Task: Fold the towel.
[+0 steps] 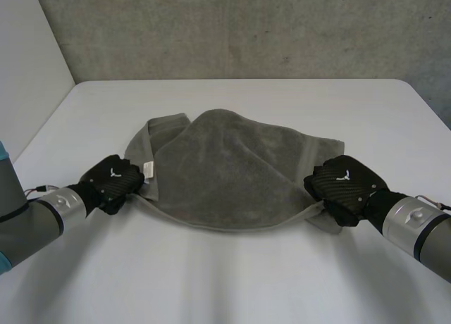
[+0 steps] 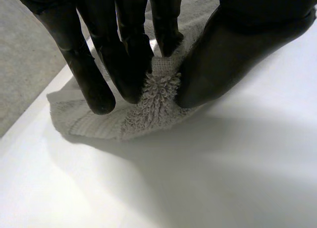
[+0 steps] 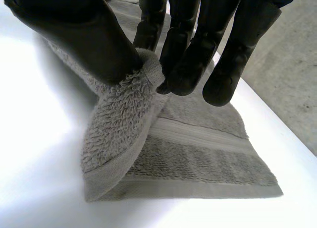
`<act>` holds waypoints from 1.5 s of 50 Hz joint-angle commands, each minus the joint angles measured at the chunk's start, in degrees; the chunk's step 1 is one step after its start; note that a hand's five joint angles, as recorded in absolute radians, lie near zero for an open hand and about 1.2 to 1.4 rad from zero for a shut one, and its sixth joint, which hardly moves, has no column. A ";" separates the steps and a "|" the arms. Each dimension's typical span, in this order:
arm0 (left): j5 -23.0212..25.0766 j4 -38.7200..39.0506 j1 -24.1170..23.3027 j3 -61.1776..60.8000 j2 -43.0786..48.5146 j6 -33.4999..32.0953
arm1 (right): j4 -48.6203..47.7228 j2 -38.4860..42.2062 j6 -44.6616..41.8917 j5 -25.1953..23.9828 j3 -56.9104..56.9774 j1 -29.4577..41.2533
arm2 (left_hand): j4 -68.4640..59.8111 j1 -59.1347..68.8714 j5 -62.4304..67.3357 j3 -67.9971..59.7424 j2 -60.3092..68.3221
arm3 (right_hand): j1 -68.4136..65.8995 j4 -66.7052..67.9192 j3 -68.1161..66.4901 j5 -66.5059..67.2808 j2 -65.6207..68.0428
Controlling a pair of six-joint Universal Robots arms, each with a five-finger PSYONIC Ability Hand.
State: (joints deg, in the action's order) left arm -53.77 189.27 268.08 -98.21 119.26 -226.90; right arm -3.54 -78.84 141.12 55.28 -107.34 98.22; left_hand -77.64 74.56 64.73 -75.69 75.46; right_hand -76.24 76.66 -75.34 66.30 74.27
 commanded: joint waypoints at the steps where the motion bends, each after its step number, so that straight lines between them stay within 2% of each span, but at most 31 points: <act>1: -1.60 -0.48 -0.89 1.27 -4.30 0.58 | 6.76 -3.58 6.25 3.42 6.33 -0.66 | -2.36 5.44 5.27 -4.31 4.54 | -3.76 3.34 -4.66 3.70 5.73; 6: -3.01 -0.48 -1.95 3.38 -11.86 5.94 | 13.45 -10.35 12.76 4.57 15.03 -1.01 | -2.36 5.44 5.27 -4.31 4.54 | -3.76 3.34 -4.66 3.70 5.73; 8: -3.10 -0.30 -1.95 5.56 -19.55 16.26 | 15.05 -12.13 14.80 4.84 18.57 -1.10 | -2.36 5.44 5.27 -4.31 4.54 | -3.76 3.34 -4.66 3.70 5.73; 9: -3.10 -0.30 -1.95 5.57 -19.59 16.31 | 16.88 -14.13 16.54 5.18 22.40 -1.45 | -2.36 5.44 5.27 -4.31 4.54 | -3.76 3.34 -4.66 3.70 5.73; 11: -2.92 0.05 -1.69 8.55 -26.07 28.91 | 19.09 -15.91 17.96 5.54 26.40 -1.80 | -2.36 5.44 5.27 -4.31 4.54 | -3.76 3.34 -4.66 3.70 5.73; 12: -2.92 0.05 -1.68 8.56 -26.10 28.97 | 21.53 -16.87 18.83 5.63 30.31 -2.15 | -2.36 5.44 5.27 -4.31 4.54 | -3.76 3.34 -4.66 3.70 5.73; 13: -2.75 0.14 -1.34 10.13 -28.71 34.63 | 21.55 -16.88 18.84 5.63 30.35 -2.15 | -2.36 5.44 5.27 -4.31 4.54 | -3.76 3.34 -4.66 3.70 5.73; 14: -2.74 0.14 -1.33 10.14 -28.73 34.68 | 24.25 -17.31 19.10 5.28 34.27 -2.85 | -2.36 5.44 5.27 -4.31 4.54 | -3.76 3.34 -4.66 3.70 5.73; 16: -2.74 0.23 -0.81 12.77 -31.97 44.31 | 26.91 -17.31 19.02 4.92 37.56 -3.65 | -2.36 5.44 5.27 -4.31 4.54 | -3.76 3.34 -4.66 3.70 5.73; 17: -2.74 0.23 -0.81 12.78 -31.98 44.35 | 29.26 -16.88 18.84 4.49 40.17 -4.26 | -2.36 5.44 5.27 -4.31 4.54 | -3.76 3.34 -4.66 3.70 5.73; 19: -2.74 0.31 -0.46 14.18 -31.99 49.78 | 30.69 -16.08 18.67 4.40 42.04 -4.61 | -2.36 5.44 5.27 -4.31 4.54 | -3.76 3.34 -4.66 3.70 5.73; 25: -3.10 0.23 -0.45 14.27 -27.94 49.89 | 32.36 -7.14 12.45 5.80 45.11 -2.78 | -2.36 5.44 5.27 -4.31 4.54 | -3.76 3.34 -4.66 3.70 5.73; 32: -3.18 0.05 -1.06 15.94 -15.05 47.52 | 31.75 1.76 6.27 7.56 46.35 1.71 | -2.36 5.44 5.27 -4.31 4.54 | -3.76 3.34 -4.66 3.70 5.73; 35: -3.36 0.05 -2.21 18.83 -9.34 46.38 | 30.69 6.50 4.52 9.76 48.11 3.47 | -2.36 5.44 5.27 -4.31 4.54 | -3.76 3.34 -4.66 3.70 5.73; 39: -4.59 0.05 -4.14 23.59 -4.21 45.49 | 24.30 13.25 4.08 14.23 52.75 6.89 | -2.36 5.44 5.27 -4.31 4.54 | -3.76 3.34 -4.66 3.70 5.73; 41: -8.78 0.05 -4.85 31.20 0.25 45.49 | 21.11 15.12 4.08 15.73 54.78 7.87 | -2.36 5.44 5.27 -4.31 4.54 | -3.76 3.34 -4.66 3.70 5.73; 44: -11.53 -0.04 -5.29 36.07 2.38 45.49 | 14.03 18.18 4.51 18.45 60.12 8.83 | -2.36 5.44 5.27 -4.31 4.54 | -3.76 3.34 -4.66 3.70 5.73; 46: -16.96 -0.13 -5.55 46.30 5.01 46.28 | 10.57 19.34 4.87 19.78 63.40 9.10 | -2.36 5.44 5.27 -4.31 4.54 | -3.76 3.34 -4.66 3.70 5.73; 47: -16.98 -0.13 -5.55 46.35 5.02 46.29 | 7.26 19.94 4.95 21.08 66.79 9.44 | -2.36 5.44 5.27 -4.31 4.54 | -3.76 3.34 -4.66 3.70 5.73; 49: -20.31 0.05 -5.81 55.71 5.54 48.03 | 4.06 20.13 5.04 22.06 69.81 9.89 | -2.36 5.44 5.27 -4.31 4.54 | -3.76 3.34 -4.66 3.70 5.73; 53: -21.29 0.40 -6.25 62.85 5.19 49.79 | -3.48 19.25 7.06 23.29 75.16 10.76 | -2.36 5.44 5.27 -4.31 4.54 | -3.76 3.34 -4.66 3.70 5.73; 56: -21.55 1.36 -6.43 65.95 4.32 50.42 | -4.99 17.85 8.47 22.77 75.27 10.68 | -2.36 5.44 5.27 -4.31 4.54 | -3.76 3.34 -4.66 3.70 5.73; 59: -21.38 1.46 -6.52 64.82 2.74 50.50 | -4.46 17.49 8.56 22.68 74.65 10.68 | -2.36 5.44 5.27 -4.31 4.54 | -3.76 3.34 -4.66 3.70 5.73; 63: -21.38 1.10 -6.61 59.80 1.68 50.42 | 0.44 16.18 8.65 20.58 67.65 10.77 | -2.36 5.44 5.27 -4.31 4.54 | -3.76 3.34 -4.66 3.70 5.73; 65: -20.94 1.02 -6.17 50.97 -0.24 50.15 | 2.13 15.03 8.73 19.07 64.01 10.50 | -2.36 5.44 5.27 -4.31 4.54 | -3.76 3.34 -4.66 3.70 5.73; 66: -20.94 1.02 -6.17 50.93 -0.26 50.15 | 3.17 13.55 8.73 17.51 59.84 10.07 | -2.36 5.44 5.27 -4.31 4.54 | -3.76 3.34 -4.66 3.70 5.73; 68: -20.24 1.80 -5.38 40.08 -3.41 49.71 | 3.62 12.13 8.65 16.00 55.14 9.89 | -2.36 5.44 5.27 -4.31 4.54 | -3.76 3.34 -4.66 3.70 5.73; 69: -20.23 1.81 -5.38 40.03 -3.42 49.71 | 3.71 10.82 8.47 14.78 50.26 9.80 | -2.36 5.44 5.27 -4.31 4.54 | -3.76 3.34 -4.66 3.70 5.73; 70: -19.02 2.16 -5.11 34.89 -4.55 49.37 | 3.71 10.81 8.47 14.77 50.22 9.80 | -2.36 5.44 5.27 -4.31 4.54 | -3.76 3.34 -4.66 3.70 5.73; 71: -19.00 2.16 -5.11 34.84 -4.56 49.36 | 3.62 9.68 8.38 13.81 45.34 9.63 | -2.36 5.44 5.27 -4.31 4.54 | -3.76 3.34 -4.66 3.70 5.73; 75: -14.19 6.01 -2.83 19.51 -6.32 46.30 | 2.14 7.65 7.68 10.47 31.19 7.44 | -2.36 5.44 5.27 -4.31 4.54 | -3.76 3.34 -4.66 3.70 5.73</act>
State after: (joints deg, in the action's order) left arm -72.60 191.69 263.07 -61.45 115.45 -177.66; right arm -0.14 -68.25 149.55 69.90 -59.03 107.76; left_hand -77.95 74.58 66.12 -77.09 76.72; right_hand -76.42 76.87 -76.34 67.05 76.15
